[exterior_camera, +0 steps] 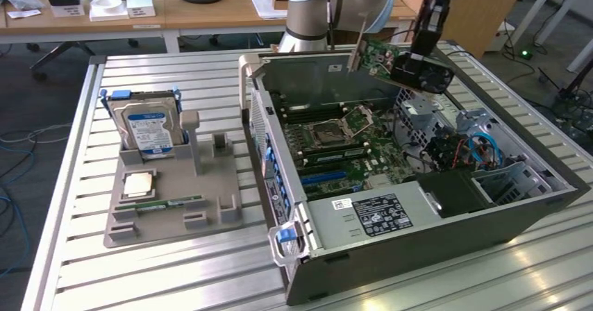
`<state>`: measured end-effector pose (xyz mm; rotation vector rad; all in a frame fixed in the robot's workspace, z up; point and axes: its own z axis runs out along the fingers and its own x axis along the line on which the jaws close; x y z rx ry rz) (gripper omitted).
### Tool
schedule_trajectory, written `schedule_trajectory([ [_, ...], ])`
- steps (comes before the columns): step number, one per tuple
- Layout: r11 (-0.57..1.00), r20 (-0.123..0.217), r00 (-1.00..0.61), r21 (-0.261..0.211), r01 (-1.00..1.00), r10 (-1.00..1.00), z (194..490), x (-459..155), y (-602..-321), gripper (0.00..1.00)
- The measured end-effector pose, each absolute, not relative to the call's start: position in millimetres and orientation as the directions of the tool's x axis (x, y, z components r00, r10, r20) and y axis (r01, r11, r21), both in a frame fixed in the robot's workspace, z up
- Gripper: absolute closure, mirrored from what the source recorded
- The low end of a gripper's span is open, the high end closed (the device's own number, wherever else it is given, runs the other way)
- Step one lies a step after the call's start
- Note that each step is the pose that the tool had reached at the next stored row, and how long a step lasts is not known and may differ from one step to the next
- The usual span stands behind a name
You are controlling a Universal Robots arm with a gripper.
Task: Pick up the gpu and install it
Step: 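Insert the gpu into the slot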
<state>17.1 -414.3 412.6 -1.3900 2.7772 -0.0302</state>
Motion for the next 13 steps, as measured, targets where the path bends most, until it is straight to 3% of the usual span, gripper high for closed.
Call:
schedule_trajectory([
  [13,0.399,-0.023,-0.399,-0.034,-0.916,-0.917,412.2,17.1,-414.3,0.74],
])
